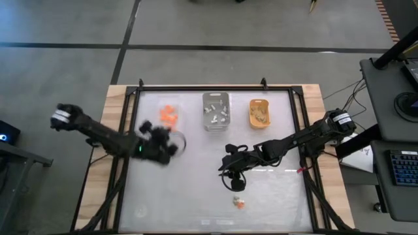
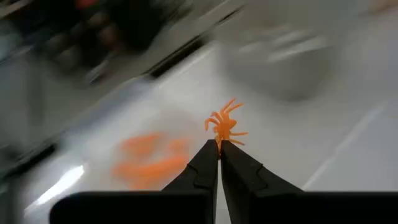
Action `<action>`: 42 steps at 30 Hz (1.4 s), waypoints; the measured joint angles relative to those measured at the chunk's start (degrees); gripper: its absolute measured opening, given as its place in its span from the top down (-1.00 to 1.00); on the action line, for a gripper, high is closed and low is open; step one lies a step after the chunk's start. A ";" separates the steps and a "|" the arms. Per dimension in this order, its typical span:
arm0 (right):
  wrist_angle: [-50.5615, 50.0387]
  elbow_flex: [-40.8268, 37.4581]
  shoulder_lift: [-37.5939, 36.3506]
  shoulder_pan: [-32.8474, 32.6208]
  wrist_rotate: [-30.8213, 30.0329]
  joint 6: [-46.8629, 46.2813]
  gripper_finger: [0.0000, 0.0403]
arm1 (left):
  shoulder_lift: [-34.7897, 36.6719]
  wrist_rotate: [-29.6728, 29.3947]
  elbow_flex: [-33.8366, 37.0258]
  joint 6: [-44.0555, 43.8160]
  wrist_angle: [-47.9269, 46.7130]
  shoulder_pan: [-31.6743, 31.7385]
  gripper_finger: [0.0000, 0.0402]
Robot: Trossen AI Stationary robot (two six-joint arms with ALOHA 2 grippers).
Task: Sort Halloween decoration
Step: Put the orange spider toy into the transparent white bin, then put the cream white skull toy into the yellow bin
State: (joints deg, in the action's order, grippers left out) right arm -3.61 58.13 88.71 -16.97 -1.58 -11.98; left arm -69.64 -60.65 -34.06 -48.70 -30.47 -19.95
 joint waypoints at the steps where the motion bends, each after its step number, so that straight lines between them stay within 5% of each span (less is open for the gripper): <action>1: 0.08 0.00 0.00 0.00 0.00 0.04 0.57 | 1.62 1.85 0.00 1.41 -2.61 4.41 1.00; 10: 0.12 0.00 0.00 0.25 -0.04 0.40 0.56 | 6.26 29.02 0.00 28.84 3.15 43.79 1.00; 16: 0.13 0.00 0.00 0.26 -0.06 0.17 0.55 | 6.00 33.04 0.01 32.77 5.72 54.13 0.99; 31: 0.10 0.00 0.00 0.39 -0.07 -4.52 0.57 | 6.78 32.70 0.02 33.57 8.01 52.43 0.50; 42: -8.08 0.02 -0.07 0.28 4.06 -28.37 0.57 | 10.51 32.59 0.02 28.87 17.10 27.06 0.58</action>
State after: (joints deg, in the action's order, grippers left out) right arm -11.69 58.15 88.64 -16.69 2.48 -40.35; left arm -59.13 -28.06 -34.04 -19.83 -13.37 7.11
